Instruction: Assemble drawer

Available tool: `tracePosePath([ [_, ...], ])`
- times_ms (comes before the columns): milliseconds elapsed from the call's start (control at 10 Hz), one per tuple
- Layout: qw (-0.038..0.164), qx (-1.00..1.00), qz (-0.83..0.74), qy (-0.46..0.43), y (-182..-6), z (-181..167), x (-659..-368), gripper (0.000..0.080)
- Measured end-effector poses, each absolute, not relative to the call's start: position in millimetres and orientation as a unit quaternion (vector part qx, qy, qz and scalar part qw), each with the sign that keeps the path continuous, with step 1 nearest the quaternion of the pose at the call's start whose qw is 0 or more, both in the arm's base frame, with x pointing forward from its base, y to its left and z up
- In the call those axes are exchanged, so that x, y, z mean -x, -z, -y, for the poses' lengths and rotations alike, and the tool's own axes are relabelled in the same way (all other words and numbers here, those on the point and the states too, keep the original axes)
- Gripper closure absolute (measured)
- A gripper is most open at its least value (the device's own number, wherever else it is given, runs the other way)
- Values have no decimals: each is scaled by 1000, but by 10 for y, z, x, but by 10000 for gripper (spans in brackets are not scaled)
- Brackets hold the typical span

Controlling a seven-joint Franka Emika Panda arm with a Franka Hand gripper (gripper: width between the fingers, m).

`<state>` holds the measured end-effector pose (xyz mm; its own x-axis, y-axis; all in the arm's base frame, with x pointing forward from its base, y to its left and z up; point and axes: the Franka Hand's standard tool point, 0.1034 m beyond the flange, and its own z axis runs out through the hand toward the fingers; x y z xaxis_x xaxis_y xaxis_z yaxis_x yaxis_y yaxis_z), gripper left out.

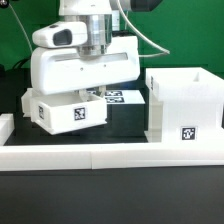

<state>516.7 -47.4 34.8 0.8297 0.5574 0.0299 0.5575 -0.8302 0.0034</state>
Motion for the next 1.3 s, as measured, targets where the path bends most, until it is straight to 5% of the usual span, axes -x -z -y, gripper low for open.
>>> tracePosePath([
  [1300,-2,794,607,-24,-264,366,-5253,758],
])
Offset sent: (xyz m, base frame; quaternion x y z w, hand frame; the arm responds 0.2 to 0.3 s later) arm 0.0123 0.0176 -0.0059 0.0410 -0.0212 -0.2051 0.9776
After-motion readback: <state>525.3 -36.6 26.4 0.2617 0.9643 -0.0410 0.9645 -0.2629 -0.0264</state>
